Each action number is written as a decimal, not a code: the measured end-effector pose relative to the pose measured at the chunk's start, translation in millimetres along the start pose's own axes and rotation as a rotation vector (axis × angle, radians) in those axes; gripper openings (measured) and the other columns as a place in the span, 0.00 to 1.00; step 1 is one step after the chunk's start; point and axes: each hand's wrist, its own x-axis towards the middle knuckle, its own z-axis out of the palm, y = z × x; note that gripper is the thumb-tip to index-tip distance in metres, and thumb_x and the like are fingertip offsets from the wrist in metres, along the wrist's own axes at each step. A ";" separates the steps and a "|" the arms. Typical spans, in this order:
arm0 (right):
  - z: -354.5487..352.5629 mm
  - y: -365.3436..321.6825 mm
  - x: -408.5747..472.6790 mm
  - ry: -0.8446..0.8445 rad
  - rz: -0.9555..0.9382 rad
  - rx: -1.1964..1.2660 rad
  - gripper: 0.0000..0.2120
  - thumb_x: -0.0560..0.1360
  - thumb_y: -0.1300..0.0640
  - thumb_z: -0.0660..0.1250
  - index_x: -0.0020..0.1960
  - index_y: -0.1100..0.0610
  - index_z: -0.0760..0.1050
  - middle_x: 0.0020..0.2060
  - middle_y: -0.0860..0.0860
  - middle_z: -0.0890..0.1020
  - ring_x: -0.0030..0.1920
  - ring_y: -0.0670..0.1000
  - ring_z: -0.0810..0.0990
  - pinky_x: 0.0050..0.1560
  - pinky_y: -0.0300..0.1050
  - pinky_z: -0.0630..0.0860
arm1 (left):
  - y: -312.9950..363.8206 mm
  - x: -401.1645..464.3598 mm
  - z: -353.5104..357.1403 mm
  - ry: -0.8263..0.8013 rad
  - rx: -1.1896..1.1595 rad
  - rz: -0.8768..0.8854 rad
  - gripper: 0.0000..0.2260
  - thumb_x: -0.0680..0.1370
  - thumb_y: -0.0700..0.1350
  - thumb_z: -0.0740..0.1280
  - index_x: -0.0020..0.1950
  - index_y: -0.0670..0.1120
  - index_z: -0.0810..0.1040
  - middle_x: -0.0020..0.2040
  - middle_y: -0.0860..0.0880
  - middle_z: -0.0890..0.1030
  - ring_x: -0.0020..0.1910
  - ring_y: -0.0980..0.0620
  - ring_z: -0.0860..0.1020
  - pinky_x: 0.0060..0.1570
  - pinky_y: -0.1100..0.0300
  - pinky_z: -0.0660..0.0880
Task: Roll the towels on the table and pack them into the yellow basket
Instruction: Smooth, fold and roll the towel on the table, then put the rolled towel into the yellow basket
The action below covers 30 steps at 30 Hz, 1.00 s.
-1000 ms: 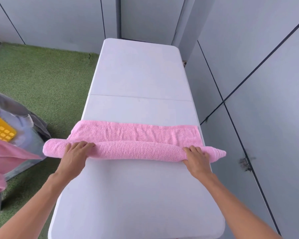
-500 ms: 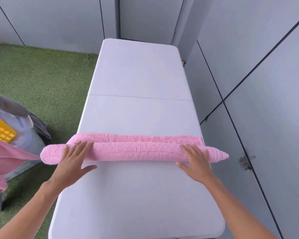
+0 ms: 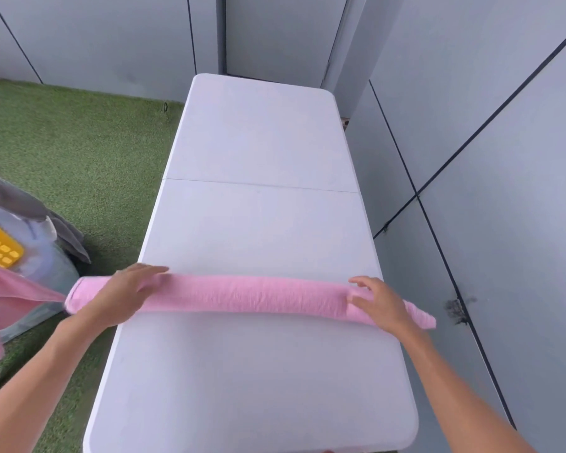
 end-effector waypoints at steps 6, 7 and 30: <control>12.2 3.3 -6.0 -0.017 -0.057 -0.413 0.30 0.74 0.37 0.63 0.73 0.41 0.59 0.71 0.44 0.66 0.73 0.47 0.59 0.72 0.59 0.51 | -6.5 -8.3 18.9 0.094 0.218 0.035 0.30 0.73 0.51 0.72 0.73 0.55 0.67 0.68 0.43 0.73 0.68 0.41 0.69 0.68 0.43 0.63; 12.0 4.1 -6.2 -0.002 -0.047 -0.434 0.30 0.74 0.38 0.63 0.73 0.42 0.59 0.70 0.44 0.67 0.72 0.47 0.60 0.70 0.58 0.52 | -6.1 -8.7 20.3 0.109 0.239 0.037 0.30 0.72 0.49 0.74 0.73 0.55 0.67 0.66 0.42 0.74 0.66 0.40 0.71 0.66 0.43 0.65; 87.1 -86.4 -51.5 -0.053 0.230 0.387 0.28 0.72 0.54 0.69 0.70 0.55 0.68 0.63 0.49 0.78 0.61 0.49 0.77 0.65 0.47 0.71 | 197.4 -28.1 115.3 -0.089 -0.419 -0.432 0.21 0.76 0.57 0.67 0.53 0.44 0.62 0.41 0.50 0.74 0.29 0.42 0.81 0.33 0.54 0.75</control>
